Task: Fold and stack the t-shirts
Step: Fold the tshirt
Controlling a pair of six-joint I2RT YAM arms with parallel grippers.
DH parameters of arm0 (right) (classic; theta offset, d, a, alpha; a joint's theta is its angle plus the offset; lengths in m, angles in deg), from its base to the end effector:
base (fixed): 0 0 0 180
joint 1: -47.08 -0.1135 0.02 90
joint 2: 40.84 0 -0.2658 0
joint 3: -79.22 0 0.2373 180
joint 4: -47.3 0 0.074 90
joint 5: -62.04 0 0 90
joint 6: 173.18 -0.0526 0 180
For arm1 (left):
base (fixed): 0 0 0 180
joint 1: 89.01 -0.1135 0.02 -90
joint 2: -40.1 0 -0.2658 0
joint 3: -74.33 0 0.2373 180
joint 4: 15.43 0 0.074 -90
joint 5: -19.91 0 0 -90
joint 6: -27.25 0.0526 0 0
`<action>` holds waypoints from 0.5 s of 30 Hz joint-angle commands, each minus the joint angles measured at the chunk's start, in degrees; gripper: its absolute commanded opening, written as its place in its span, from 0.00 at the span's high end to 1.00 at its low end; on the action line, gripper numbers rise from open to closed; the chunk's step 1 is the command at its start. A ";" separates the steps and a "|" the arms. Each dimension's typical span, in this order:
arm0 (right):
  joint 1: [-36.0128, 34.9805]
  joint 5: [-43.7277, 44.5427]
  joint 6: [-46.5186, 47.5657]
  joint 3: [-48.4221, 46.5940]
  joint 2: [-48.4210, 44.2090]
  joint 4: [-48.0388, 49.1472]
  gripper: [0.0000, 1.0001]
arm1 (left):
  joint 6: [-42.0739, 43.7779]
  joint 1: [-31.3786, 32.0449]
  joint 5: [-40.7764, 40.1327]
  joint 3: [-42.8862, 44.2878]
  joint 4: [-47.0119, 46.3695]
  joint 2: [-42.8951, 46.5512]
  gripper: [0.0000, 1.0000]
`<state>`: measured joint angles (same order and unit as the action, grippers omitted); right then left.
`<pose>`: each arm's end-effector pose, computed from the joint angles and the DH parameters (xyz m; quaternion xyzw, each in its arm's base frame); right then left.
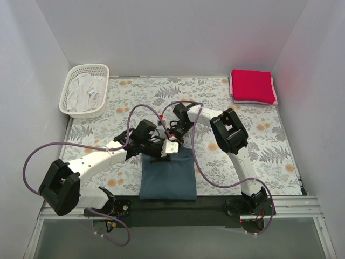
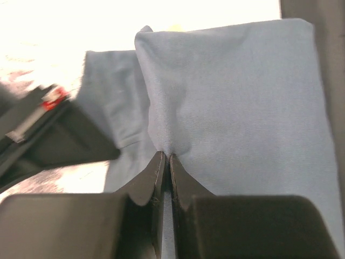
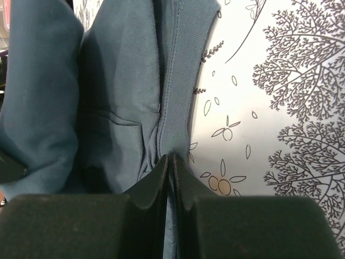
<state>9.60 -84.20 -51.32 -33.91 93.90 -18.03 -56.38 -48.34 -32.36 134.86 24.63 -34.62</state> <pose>0.3172 0.2983 0.1118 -0.5119 0.7179 0.4717 0.0004 0.1668 -0.1857 0.2179 0.4504 0.7862 -0.3797 0.1868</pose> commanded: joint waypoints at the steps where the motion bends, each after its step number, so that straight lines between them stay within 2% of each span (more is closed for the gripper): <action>1: -0.23 3.08 2.51 1.44 2.02 -0.21 0.87 | 2.50 -2.86 -1.87 2.27 -1.76 -1.47 1.00; 7: -0.32 2.64 2.77 2.15 1.58 -0.30 0.87 | 5.48 -7.78 -1.79 5.61 -5.10 -5.96 1.00; 15: -0.32 2.11 2.77 2.15 1.67 -0.21 0.87 | 7.51 -9.11 -1.26 5.88 -8.88 -8.25 1.00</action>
<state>9.60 -85.38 -51.17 -33.03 93.90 -18.18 -51.11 -57.06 -33.73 139.08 19.93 -43.47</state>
